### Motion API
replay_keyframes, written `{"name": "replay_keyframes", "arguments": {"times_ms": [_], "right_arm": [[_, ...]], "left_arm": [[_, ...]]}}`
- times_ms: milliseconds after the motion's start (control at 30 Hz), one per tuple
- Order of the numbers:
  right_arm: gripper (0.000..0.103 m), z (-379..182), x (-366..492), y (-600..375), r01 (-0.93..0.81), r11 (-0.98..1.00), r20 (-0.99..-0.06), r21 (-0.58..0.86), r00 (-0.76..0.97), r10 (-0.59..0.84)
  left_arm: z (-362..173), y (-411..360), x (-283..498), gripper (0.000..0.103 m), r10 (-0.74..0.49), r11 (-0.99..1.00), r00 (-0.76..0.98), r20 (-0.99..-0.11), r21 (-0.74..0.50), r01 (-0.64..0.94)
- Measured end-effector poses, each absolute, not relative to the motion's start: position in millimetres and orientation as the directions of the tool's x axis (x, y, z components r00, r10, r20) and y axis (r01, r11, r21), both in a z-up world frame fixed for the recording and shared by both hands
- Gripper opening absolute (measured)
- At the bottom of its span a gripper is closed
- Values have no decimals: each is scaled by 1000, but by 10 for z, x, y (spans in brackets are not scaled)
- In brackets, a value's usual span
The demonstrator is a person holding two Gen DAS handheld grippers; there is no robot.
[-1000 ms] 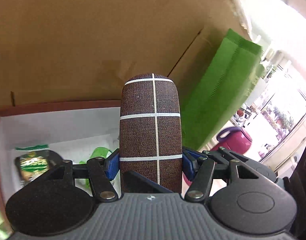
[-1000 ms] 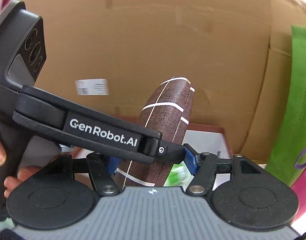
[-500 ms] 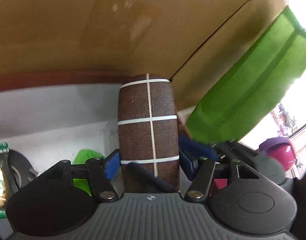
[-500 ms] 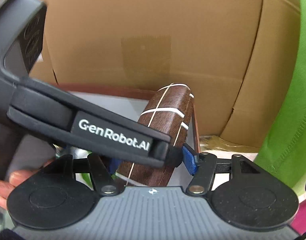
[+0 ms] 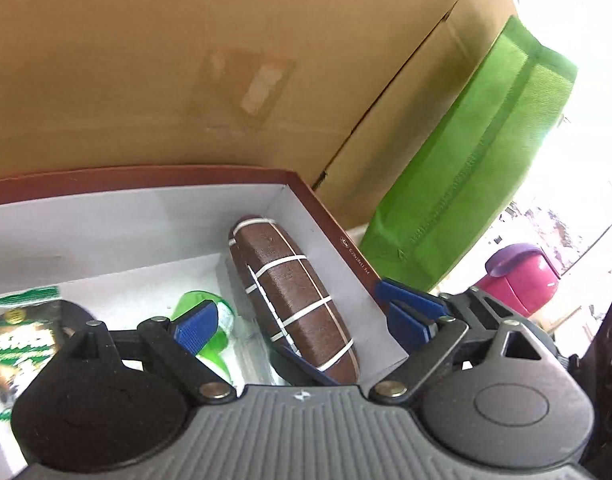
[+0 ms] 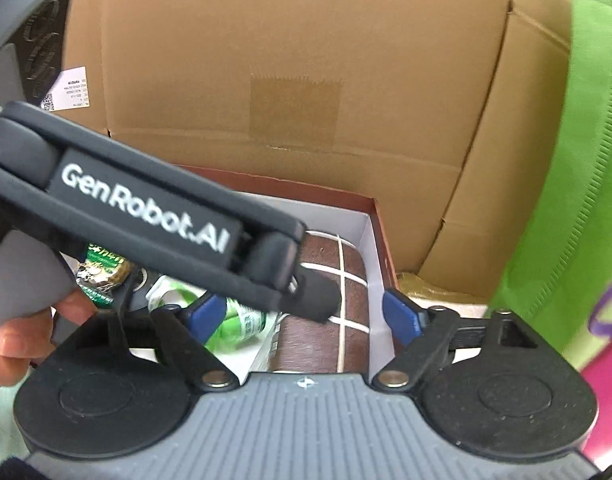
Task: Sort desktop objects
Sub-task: 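Lower the case into the brown box and open the left gripper, then grasp the clear plastic tube with the left gripper while the right grasps the white marker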
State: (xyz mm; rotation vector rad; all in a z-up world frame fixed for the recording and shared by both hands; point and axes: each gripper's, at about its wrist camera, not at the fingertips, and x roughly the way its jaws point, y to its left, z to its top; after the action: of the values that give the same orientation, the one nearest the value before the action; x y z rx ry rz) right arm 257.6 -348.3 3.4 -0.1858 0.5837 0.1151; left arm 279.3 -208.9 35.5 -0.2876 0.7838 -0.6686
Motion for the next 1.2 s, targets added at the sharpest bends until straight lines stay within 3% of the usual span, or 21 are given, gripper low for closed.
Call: {"name": "replay_keyframes", "arguments": {"times_ms": [333,533,767,1200], "right_arm": [[91,206,1948,-3312,-74,982,-520,-172,854,-27],[91,191,1725,-3226,-49,993,-501,-110,865,-13],[92,161,1243,-2892,-77,987,-475,-139,880,2],[92,-267,595,-2163,-185,975,-512,-125,854,96]], "left_arm": [[472,-1958,2430,94,-532,847,682,-502,-332,416],[519,-1813,1923,94,-405,911,760,-508,-152,384],[397,-1467,1398,95,-345,936,806,-480,-111,335],[-45,-800,668,95,-258,966,805,-534,-112,235]]}}
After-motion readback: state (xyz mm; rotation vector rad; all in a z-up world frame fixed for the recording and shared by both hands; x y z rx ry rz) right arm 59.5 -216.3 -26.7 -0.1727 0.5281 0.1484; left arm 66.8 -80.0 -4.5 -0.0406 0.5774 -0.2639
